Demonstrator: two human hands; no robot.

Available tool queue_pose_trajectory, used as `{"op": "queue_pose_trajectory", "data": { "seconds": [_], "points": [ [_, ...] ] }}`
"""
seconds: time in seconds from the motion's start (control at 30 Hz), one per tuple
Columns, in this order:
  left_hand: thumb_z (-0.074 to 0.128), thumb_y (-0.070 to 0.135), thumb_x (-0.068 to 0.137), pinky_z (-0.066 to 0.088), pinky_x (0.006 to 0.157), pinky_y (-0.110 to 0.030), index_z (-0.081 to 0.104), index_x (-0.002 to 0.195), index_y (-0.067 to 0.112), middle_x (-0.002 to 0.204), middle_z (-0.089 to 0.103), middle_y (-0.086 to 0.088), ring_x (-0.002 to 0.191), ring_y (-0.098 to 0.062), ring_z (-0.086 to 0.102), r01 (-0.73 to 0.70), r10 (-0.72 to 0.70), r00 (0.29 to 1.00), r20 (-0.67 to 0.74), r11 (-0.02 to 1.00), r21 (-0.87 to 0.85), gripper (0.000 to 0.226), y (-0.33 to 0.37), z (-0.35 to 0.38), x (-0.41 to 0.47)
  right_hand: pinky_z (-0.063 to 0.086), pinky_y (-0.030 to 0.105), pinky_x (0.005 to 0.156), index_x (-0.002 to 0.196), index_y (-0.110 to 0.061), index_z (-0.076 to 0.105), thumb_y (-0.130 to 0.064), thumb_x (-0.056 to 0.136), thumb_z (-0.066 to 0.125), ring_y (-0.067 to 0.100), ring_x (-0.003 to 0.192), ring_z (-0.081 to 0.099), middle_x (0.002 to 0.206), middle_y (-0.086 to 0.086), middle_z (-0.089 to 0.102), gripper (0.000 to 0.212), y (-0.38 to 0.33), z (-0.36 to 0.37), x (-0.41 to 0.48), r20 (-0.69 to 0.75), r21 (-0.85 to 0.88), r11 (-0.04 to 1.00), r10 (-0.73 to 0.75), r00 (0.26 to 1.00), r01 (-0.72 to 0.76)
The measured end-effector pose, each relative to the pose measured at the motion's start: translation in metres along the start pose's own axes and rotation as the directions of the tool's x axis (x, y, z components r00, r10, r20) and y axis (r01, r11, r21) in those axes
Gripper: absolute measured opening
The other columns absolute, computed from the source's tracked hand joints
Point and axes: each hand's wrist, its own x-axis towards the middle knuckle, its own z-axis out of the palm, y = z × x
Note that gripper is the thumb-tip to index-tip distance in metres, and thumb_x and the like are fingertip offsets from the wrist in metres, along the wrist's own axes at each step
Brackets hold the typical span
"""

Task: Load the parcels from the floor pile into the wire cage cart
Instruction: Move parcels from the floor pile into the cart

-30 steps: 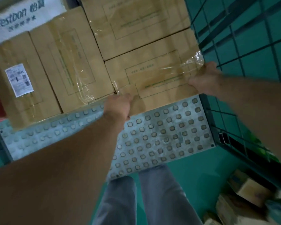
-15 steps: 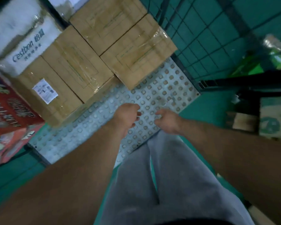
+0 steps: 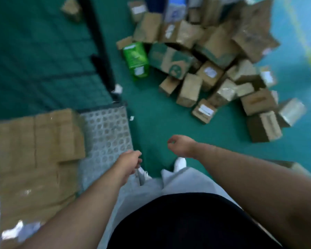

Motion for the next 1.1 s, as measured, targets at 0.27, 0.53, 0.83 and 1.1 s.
{"op": "queue_pose_trajectory", "data": {
  "seconds": [0.27,0.53,0.83,1.1],
  "points": [
    [0.050,0.025,0.100,0.038,0.065,-0.030,0.062,0.106,0.016,0.093,0.065,-0.003,0.077,-0.020,0.056,-0.278,0.220,0.959,0.181,0.860,0.428,0.016,0.105,0.190,-0.046,0.047,0.024,0.087,0.132,-0.015,0.063,-0.030,0.099,0.049,0.022,0.104,0.064,0.121,0.006,0.068,0.038,0.215,-0.018,-0.085,-0.149,0.452,0.873,0.276,0.950,-0.183],
    [0.050,0.026,0.100,0.038,0.068,-0.031,0.062,0.111,0.015,0.099,0.065,-0.003,0.084,-0.022,0.057,-0.423,0.143,0.891,0.430,0.605,0.675,0.020,0.094,0.473,-0.098,0.045,0.030,0.100,0.134,-0.012,0.062,-0.029,0.101,0.046,0.026,0.125,0.058,0.137,0.008,0.062,0.040,0.446,-0.001,-0.159,-0.069,0.650,0.697,0.451,0.890,-0.303],
    [0.053,0.028,0.101,0.043,0.072,-0.031,0.065,0.106,0.013,0.105,0.072,-0.005,0.085,-0.020,0.064,-0.512,0.066,0.838,0.541,0.439,0.739,0.020,0.096,0.626,-0.130,0.044,0.030,0.105,0.137,-0.013,0.058,-0.030,0.104,0.043,0.025,0.127,0.056,0.137,0.006,0.061,0.040,0.587,-0.042,-0.179,-0.014,0.802,0.497,0.570,0.821,-0.331],
    [0.052,0.027,0.097,0.046,0.077,-0.035,0.064,0.111,0.013,0.111,0.070,-0.009,0.088,-0.023,0.063,-0.438,0.011,0.887,0.461,0.336,0.834,0.023,0.215,0.688,-0.065,0.048,0.032,0.104,0.135,-0.018,0.058,-0.033,0.099,0.045,0.024,0.120,0.059,0.134,0.004,0.063,0.041,0.613,-0.112,-0.122,0.061,0.906,0.309,0.581,0.812,-0.290]
  ]
}}
